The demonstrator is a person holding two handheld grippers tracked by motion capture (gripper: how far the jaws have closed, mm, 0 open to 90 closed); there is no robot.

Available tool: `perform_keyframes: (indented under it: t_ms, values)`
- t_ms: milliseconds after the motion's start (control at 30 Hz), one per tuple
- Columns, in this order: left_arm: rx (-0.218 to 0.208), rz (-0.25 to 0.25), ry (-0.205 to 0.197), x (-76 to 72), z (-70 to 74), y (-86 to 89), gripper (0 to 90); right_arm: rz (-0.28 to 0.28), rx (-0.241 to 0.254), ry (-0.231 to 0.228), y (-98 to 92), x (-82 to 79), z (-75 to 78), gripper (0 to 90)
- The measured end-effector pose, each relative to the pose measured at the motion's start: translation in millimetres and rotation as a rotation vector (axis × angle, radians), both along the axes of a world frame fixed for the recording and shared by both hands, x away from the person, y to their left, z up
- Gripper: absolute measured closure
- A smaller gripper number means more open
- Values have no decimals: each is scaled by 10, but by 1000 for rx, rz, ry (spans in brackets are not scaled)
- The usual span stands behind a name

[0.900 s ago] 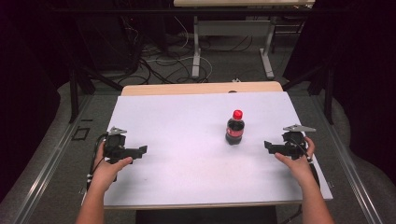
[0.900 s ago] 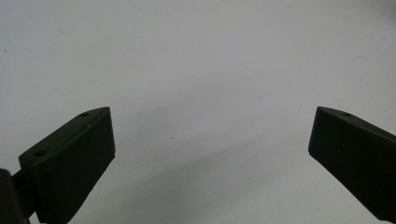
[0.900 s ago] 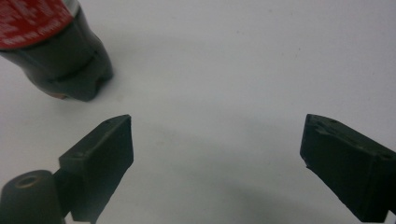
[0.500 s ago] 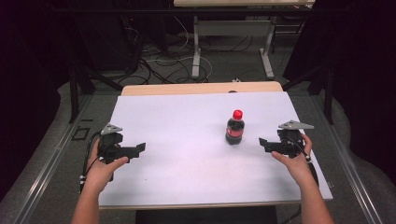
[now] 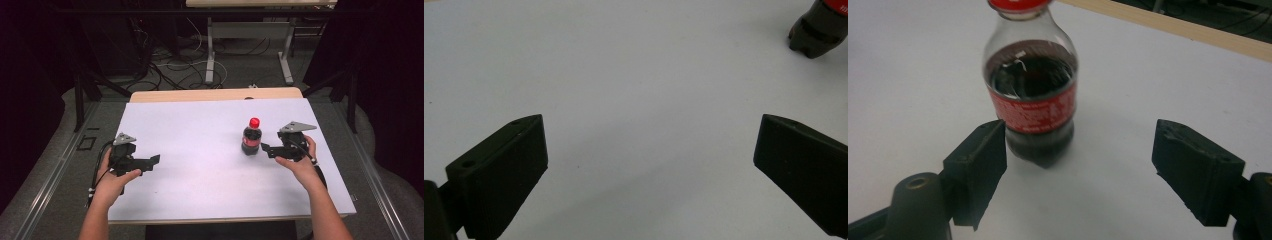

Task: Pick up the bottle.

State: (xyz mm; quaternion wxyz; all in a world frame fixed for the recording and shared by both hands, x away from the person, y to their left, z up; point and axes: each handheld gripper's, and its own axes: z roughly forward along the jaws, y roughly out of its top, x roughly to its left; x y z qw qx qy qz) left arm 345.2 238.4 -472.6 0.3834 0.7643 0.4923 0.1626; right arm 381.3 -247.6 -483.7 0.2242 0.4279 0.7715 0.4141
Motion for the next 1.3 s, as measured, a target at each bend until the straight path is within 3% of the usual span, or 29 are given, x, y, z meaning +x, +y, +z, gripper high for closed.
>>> perform_keyframes:
  t_ms: [167, 533, 733, 933, 1033, 1300]
  values:
    - [11, -2, 3, 4, -3, 16, 11, 42, -17, 11, 160, 98, -35, 214]
    - [12, 9, 11, 11, -25, 23, 12, 73, -16, 24, 372, 275, -160, 226]
    - [24, 10, 4, 15, -23, 27, 12, 68, -14, 24, 394, 329, -189, 242]
    - [32, 19, 24, 10, -18, 39, 12, 65, -12, 24, 399, 378, -240, 266]
    - [50, 13, 9, 12, -20, 44, 12, 60, -4, 31, 412, 386, -253, 273]
    - [21, 27, 4, 2, -16, 41, 12, 49, 5, 26, 410, 371, -280, 282]
